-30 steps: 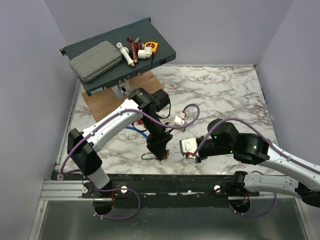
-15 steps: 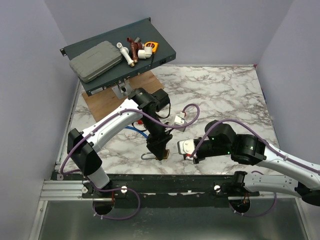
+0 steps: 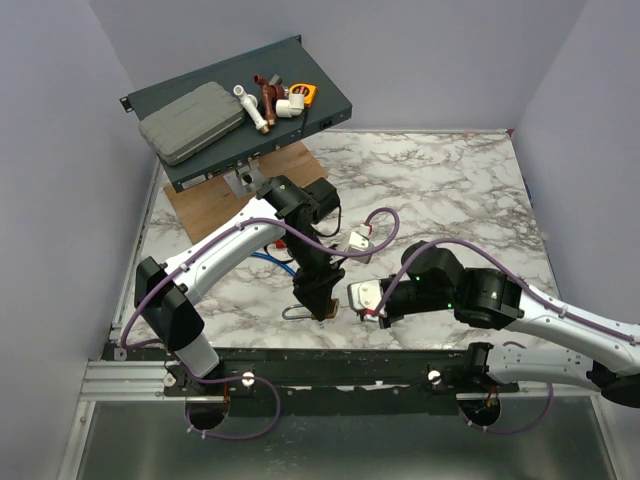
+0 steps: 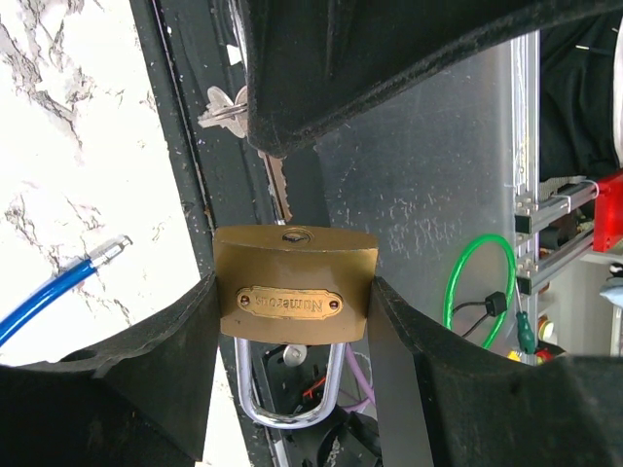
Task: Unlock with the key
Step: Unlock the lock.
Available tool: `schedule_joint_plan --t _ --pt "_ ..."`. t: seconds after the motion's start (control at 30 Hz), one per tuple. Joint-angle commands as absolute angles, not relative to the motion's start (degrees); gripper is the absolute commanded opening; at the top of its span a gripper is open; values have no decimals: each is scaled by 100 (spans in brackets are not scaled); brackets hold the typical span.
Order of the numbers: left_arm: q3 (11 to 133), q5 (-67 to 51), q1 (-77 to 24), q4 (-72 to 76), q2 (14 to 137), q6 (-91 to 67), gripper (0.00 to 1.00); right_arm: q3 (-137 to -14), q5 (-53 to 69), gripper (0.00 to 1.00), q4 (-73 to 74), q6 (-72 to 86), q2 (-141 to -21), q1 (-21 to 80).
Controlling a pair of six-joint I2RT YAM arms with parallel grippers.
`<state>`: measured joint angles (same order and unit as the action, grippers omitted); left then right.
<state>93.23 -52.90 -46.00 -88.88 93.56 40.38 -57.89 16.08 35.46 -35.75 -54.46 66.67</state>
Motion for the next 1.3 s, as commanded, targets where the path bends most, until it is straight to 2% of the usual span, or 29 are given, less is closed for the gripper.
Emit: schedule_joint_plan --t 0.0,0.8,1.27 --pt "9316 -5438 -4626 -9303 9230 4113 0 -5774 1499 1 3349 -3663 -5509 6735" --pt "9268 -5401 -4635 -9306 9205 4120 0 -5801 1420 1 3226 -3742 -5668 6879" --pt "9230 -5388 -4645 -9304 9185 4100 0 -5652 874 1 3035 -4005 -5660 7111"
